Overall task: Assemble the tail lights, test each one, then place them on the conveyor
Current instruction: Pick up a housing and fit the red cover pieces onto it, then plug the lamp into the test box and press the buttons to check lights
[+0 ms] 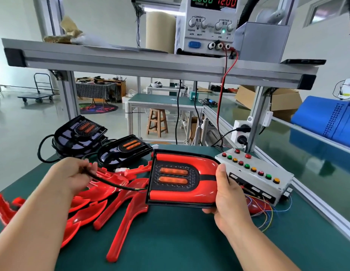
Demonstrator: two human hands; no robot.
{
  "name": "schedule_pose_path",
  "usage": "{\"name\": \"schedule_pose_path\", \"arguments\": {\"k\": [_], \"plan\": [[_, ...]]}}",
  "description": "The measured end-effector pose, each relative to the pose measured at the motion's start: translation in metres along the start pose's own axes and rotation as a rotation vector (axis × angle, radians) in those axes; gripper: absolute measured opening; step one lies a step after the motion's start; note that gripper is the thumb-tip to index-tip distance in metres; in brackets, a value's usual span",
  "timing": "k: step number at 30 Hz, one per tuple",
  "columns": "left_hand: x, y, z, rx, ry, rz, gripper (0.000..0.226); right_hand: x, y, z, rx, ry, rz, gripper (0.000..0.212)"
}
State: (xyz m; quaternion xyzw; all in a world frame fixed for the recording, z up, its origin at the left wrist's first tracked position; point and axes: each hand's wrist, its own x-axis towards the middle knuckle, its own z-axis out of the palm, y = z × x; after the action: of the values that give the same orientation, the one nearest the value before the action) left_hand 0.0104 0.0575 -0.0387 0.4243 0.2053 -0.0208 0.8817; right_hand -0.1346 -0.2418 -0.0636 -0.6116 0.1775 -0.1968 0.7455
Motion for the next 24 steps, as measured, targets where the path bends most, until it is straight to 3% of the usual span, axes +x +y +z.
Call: {"name": "schedule_pose_path", "arguments": {"k": [3,7,12,15,20,24], "plan": [[-0.01,0.008,0.001,-0.128,-0.076,-0.065,0.027,0.0,-0.001,-0.001,-0.002,-0.007,0.006,0.066],[-0.017,0.009,0.004,-0.033,-0.106,-0.073,0.037,0.001,-0.003,-0.003,-0.022,-0.027,0.013,0.069],[-0.027,0.014,0.011,-0.095,-0.17,0.143,0.031,-0.002,-0.001,-0.002,-0.062,-0.074,0.025,0.071],[-0.036,0.018,0.015,-0.133,-0.314,0.286,0.027,-0.003,0.0,-0.001,-0.092,-0.103,0.059,0.075],[-0.045,0.016,0.015,-0.103,-0.508,0.355,0.028,-0.004,0.003,0.0,-0.156,-0.166,0.137,0.066],[-0.055,0.007,0.024,0.044,-0.588,0.433,0.026,-0.002,0.002,-0.002,-0.206,-0.106,0.188,0.071]]}}
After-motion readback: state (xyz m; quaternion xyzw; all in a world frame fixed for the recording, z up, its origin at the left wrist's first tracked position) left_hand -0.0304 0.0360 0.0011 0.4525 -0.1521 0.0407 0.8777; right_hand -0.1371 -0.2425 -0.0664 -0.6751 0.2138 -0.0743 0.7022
